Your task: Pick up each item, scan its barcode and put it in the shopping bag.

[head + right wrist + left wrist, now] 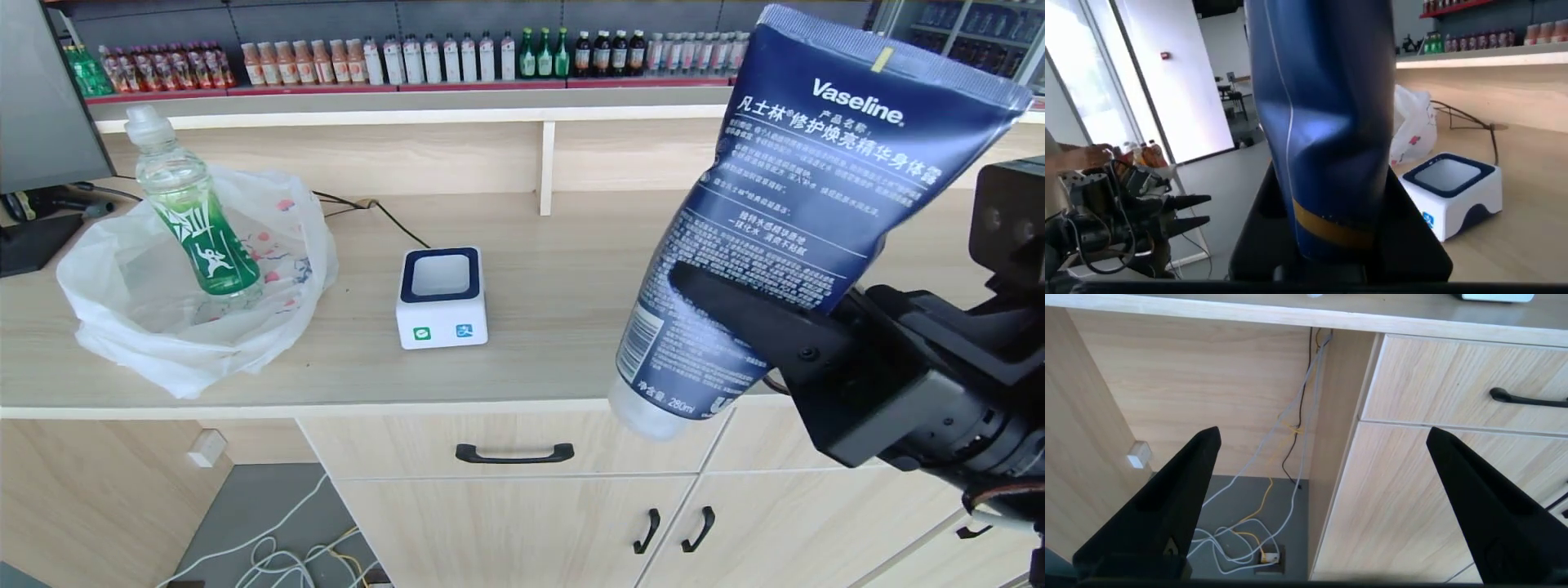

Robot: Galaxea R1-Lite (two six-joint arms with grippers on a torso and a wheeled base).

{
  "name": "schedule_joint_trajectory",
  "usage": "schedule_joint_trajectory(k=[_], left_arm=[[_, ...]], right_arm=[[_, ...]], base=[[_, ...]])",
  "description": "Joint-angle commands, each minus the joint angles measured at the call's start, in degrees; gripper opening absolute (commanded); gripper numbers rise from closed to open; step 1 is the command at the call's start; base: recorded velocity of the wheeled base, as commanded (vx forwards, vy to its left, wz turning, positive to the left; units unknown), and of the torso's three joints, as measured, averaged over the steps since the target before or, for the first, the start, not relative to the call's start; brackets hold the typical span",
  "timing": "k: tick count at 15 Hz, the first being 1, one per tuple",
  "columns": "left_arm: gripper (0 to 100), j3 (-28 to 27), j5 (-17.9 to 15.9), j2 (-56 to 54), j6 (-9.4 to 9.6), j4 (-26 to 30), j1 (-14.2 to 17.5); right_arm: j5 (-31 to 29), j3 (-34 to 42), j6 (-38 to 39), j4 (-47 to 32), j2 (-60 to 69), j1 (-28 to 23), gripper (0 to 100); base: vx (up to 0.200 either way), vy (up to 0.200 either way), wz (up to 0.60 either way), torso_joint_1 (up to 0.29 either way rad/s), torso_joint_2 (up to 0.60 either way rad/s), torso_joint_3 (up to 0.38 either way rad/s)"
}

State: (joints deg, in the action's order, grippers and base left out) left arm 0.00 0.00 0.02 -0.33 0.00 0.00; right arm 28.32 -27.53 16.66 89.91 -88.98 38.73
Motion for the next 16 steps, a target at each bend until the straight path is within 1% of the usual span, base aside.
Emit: schedule_joint_trajectory(k=[1, 2, 3, 4, 6, 8, 11, 12, 14, 16], left_arm=[[100, 0.0, 0.0, -0.02, -0.02, 0.0, 0.0], [100, 0.0, 0.0, -0.02, 0.42, 0.0, -0.09], [100, 0.0, 0.0, -0.02, 0.42, 0.0, -0.09], [100, 0.0, 0.0, -0.02, 0.33, 0.0, -0.09], [100, 0.0, 0.0, -0.02, 0.5, 0.0, -0.09], [100, 0.0, 0.0, -0.02, 0.5, 0.0, -0.09], [100, 0.0, 0.0, -0.02, 0.5, 0.0, -0.09], [100, 0.0, 0.0, -0.02, 0.5, 0.0, -0.09], [100, 0.0, 0.0, -0.02, 0.5, 0.0, -0.09], [100, 0.0, 0.0, -0.02, 0.42, 0.0, -0.09]], right_arm=[[-2.48, 3.53, -1.37, 0.09, 1.88, 1.52, 0], [-3.62, 4.76, -3.48, 0.09, 2.32, 1.61, 0], [-6.08, 6.08, -6.12, 0.09, 2.41, 1.52, 0], [-11.71, 7.49, -8.14, 0.09, 2.76, 1.52, 0], [-20.85, 7.84, -11.74, 0.09, 2.93, 1.7, 0], [-25.24, 7.93, -15.7, 0.09, 3.11, 1.61, 0], [-27.62, 8.19, -19.56, 0.09, 2.85, 1.17, 0], [-29.81, 8.28, -20.0, 0.09, 2.49, 0.73, 0], [-35.26, 6.96, -20.18, 0.09, 0.74, 0.03, 0], [-43.26, 6.7, -23.87, 0.09, -0.49, 0.38, 0]], base=[[0.0, 0.0, 0.0, 0.0, 0.0, 0.0], [0.0, 0.0, 0.0, 0.0, 0.0, 0.0], [0.0, 0.0, 0.0, 0.0, 0.0, 0.0], [0.0, 0.0, 0.0, 0.0, 0.0, 0.0], [0.0, 0.0, 0.0, 0.0, 0.0, 0.0], [0.0, 0.0, 0.0, 0.0, 0.0, 0.0], [0.0, 0.0, 0.0, 0.0, 0.0, 0.0], [0.0, 0.0, 0.0, 0.0, 0.0, 0.0], [0.0, 0.0, 0.0, 0.0, 0.0, 0.0], [0.0, 0.0, 0.0, 0.0, 0.0, 0.0]])
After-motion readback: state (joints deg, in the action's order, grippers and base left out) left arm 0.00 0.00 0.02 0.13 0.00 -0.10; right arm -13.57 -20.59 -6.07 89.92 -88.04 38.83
